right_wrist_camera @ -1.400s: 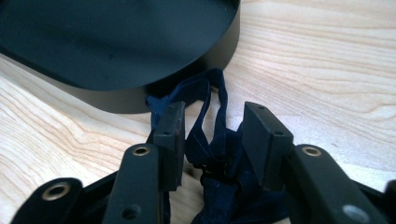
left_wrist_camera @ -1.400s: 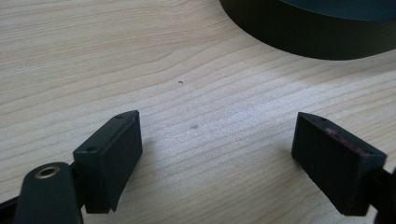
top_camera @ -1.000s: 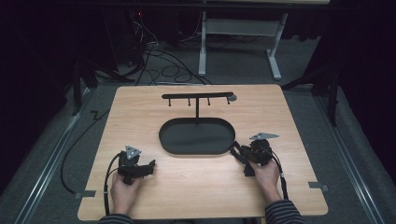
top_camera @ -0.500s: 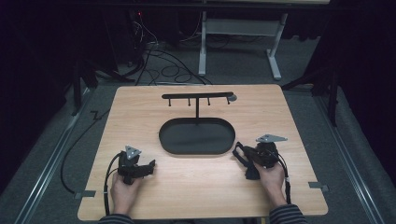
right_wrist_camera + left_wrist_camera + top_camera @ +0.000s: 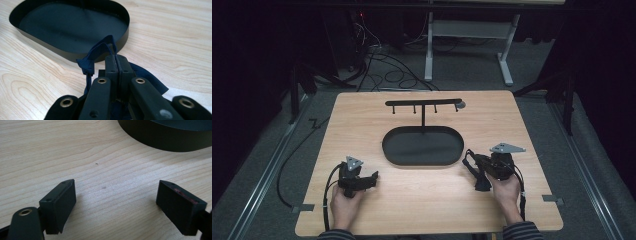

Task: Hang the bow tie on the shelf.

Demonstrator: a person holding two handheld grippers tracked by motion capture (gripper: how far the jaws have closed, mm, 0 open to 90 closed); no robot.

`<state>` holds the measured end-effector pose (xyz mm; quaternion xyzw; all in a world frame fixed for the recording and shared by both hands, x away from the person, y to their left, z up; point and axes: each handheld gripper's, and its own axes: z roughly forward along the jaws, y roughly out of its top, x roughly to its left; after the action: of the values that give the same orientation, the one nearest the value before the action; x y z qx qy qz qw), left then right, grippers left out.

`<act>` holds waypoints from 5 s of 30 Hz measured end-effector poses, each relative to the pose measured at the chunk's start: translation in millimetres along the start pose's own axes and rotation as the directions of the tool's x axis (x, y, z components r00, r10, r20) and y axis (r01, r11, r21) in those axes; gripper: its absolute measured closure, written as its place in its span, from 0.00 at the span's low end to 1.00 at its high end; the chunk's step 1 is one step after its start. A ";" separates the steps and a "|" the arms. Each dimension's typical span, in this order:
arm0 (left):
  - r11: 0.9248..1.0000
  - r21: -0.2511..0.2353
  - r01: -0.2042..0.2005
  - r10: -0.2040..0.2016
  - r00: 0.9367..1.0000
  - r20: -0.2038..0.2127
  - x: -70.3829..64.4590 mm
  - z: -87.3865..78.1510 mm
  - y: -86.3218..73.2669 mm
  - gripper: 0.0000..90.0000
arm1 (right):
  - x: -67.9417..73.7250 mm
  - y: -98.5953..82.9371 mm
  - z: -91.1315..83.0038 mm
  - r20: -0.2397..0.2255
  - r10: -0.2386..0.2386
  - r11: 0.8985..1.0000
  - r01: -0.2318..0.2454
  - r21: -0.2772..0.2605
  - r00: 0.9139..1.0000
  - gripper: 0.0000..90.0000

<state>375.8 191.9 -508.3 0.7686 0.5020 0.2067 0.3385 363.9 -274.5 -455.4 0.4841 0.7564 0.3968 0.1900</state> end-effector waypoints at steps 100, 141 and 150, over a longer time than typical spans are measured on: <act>1.000 0.000 0.000 0.000 1.000 0.000 0.0 0.0 0.0 0.18 | 10.6 137.3 -1.2 0.019 -0.059 0.983 0.061 -0.173 0.998 1.00; 1.000 0.000 0.000 0.000 1.000 0.001 0.0 0.0 -0.1 0.18 | 2.6 138.9 28.9 0.059 -0.001 0.991 0.009 -0.135 0.998 0.87; 1.000 -0.001 0.000 0.000 1.000 0.001 0.0 0.0 -0.1 0.18 | -2.3 135.6 20.7 0.056 0.015 0.988 -0.006 -0.153 0.998 0.78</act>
<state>375.8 192.0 -508.3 0.7687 0.5016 0.2065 0.3389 457.7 -238.5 -362.0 0.4834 0.7155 0.4405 0.2457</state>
